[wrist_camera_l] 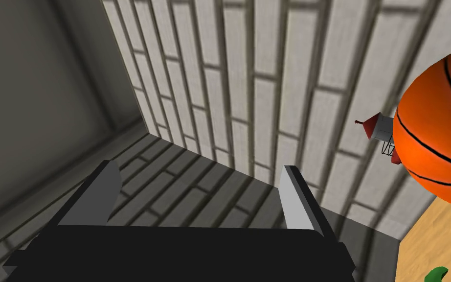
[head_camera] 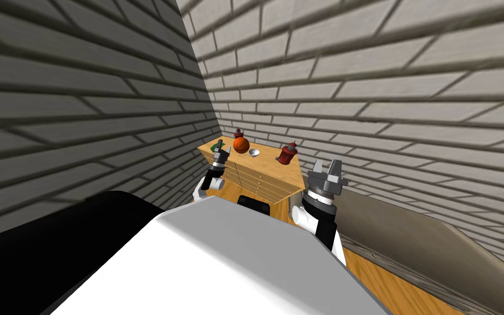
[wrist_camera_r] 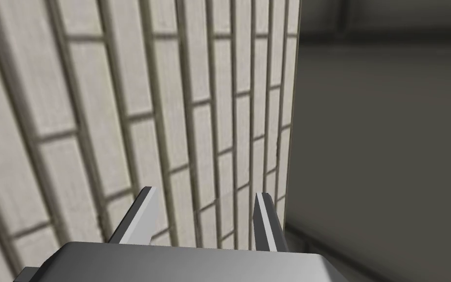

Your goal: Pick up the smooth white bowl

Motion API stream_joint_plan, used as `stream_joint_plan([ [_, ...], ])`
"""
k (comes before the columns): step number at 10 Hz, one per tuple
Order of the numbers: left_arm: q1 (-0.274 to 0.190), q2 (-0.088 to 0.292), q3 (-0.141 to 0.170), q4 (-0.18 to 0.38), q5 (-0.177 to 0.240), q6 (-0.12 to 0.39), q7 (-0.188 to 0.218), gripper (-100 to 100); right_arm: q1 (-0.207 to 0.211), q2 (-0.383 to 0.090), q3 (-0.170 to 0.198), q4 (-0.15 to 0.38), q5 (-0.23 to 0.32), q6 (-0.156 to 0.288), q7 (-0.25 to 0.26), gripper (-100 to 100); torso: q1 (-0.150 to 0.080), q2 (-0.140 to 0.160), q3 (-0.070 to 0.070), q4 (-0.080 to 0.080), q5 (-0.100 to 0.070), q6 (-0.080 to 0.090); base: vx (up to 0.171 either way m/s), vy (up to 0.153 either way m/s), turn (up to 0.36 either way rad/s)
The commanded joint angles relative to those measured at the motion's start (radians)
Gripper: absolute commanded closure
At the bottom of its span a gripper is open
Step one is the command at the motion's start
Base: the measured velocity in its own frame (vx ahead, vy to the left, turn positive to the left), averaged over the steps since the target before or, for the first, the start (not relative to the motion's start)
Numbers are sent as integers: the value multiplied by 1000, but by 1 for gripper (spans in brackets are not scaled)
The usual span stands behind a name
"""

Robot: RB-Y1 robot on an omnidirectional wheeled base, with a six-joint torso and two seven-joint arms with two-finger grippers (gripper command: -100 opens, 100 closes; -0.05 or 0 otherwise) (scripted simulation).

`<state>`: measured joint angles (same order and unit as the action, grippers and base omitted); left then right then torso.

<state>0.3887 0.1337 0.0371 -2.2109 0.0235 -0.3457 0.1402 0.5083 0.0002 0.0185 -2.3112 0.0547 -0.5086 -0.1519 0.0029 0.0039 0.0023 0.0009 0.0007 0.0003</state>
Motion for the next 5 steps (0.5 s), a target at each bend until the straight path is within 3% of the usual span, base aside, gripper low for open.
stream_joint_plan([
  [1, -42, 20, 11, 12, 5, 50, 19, -100, 0, 0, 0, 0, 0, 0, 0, 0, 0, 0, 0, 0, 0, 0, -95, 52, -151],
  [4, -73, 29, 18, 21, 8, 125, 32, -100, 0, 0, 0, 0, 0, 0, 0, 0, 1, 1, 0, 0, 0, 0, -71, 42, -82],
  [5, -107, 36, 25, 31, 11, 159, 46, -100, 0, 0, 0, 0, 0, 0, 0, 0, 0, 0, 0, 0, 0, 0, -80, 49, -142],
])
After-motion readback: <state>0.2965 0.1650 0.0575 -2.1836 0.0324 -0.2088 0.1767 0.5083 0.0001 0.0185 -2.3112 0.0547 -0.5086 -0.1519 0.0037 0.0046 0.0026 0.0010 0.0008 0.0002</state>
